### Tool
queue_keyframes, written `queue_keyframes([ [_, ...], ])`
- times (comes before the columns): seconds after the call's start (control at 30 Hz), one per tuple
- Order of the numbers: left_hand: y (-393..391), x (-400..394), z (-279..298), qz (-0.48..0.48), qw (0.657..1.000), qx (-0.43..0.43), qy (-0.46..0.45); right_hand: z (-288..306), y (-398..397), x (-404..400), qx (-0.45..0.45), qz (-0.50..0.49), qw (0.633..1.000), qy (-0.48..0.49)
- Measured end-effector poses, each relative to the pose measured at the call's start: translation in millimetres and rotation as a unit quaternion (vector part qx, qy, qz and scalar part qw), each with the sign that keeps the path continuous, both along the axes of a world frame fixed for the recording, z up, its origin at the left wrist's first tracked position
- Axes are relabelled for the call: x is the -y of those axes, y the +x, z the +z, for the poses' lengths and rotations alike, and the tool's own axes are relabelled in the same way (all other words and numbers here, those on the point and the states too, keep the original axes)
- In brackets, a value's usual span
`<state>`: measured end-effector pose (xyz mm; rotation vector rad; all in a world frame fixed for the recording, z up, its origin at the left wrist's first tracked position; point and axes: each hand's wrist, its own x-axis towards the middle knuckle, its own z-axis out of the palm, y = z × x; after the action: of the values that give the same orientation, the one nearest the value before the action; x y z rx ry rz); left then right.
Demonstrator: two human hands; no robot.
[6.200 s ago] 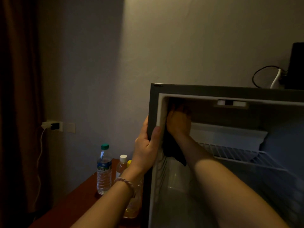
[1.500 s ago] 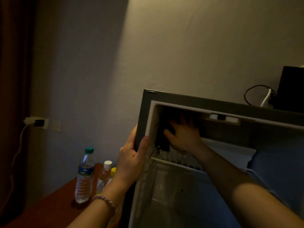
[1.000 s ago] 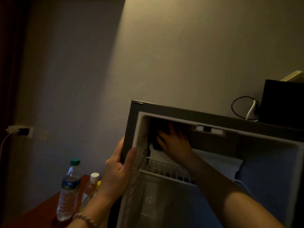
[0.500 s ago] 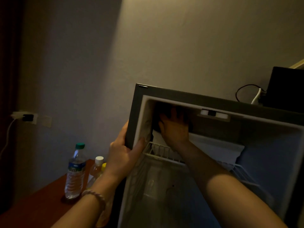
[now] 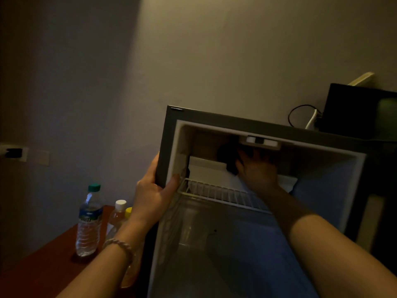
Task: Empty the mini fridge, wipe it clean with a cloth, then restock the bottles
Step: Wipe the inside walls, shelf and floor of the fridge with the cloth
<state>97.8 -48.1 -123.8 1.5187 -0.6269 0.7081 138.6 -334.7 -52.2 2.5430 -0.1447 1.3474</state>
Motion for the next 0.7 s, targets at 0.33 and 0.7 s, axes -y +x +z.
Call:
queue_keyframes([
  [0.33,2.2,0.5,-1.8,-0.002,1.0,0.008,0.001,-6.8,-16.1,60.0,0.018,-0.039,0.994,0.103],
  [0.7,2.8,1.1,-2.6,0.016,1.0,0.014,0.001,1.2,7.6,-70.1,-0.058,0.044,0.993,0.09],
])
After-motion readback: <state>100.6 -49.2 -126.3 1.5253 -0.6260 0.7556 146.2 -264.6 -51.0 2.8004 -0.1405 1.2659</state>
